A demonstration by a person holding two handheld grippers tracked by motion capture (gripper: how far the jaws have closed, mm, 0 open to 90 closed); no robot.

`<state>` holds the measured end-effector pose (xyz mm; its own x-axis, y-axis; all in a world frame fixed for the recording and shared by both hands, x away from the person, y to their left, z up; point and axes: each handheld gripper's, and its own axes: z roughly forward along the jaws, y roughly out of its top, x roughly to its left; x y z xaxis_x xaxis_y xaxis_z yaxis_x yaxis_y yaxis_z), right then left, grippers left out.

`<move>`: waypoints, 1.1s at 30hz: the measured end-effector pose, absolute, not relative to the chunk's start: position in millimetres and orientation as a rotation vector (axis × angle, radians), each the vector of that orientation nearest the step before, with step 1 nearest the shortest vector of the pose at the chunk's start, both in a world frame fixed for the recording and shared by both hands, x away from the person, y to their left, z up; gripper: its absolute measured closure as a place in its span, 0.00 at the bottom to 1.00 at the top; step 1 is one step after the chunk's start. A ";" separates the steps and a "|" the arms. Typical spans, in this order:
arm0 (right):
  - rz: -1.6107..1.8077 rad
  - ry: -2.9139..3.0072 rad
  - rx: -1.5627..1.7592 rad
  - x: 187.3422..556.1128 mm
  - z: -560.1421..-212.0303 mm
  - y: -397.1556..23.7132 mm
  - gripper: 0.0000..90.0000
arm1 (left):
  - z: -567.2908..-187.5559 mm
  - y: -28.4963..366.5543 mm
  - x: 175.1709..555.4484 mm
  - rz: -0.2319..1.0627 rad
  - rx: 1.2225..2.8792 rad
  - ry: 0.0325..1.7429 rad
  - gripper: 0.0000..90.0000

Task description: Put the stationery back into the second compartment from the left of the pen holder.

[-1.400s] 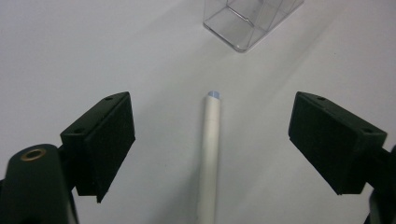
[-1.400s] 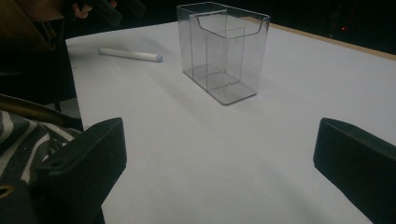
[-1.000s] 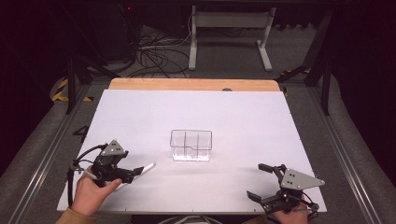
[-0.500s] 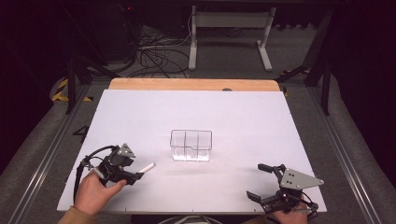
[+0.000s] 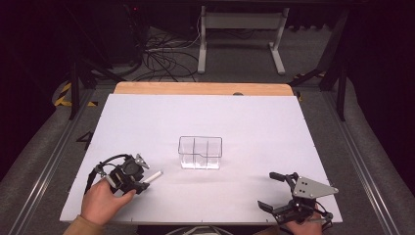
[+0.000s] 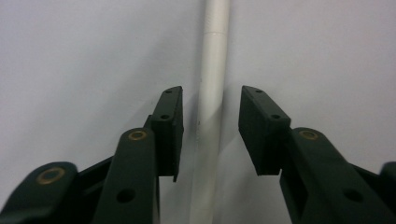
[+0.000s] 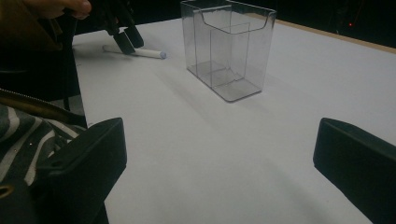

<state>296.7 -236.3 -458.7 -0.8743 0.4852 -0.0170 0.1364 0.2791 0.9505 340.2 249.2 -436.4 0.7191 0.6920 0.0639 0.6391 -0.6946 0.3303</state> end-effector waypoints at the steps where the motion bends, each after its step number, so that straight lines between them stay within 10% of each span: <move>1: 1.625 2.253 0.566 296.8 -458.7 -236.5 0.04 | -436.3 247.6 340.8 0.265 2.653 1.045 0.71; 33: 1.628 2.263 0.554 296.7 -458.7 -236.3 0.04 | -428.2 250.9 343.9 0.253 2.645 1.003 0.87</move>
<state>296.7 -236.3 -458.7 -0.8811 0.4726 -0.0166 0.1347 0.2844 0.9492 343.9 250.9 -428.2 0.7409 0.6692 0.0573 0.6163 -0.7113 0.3381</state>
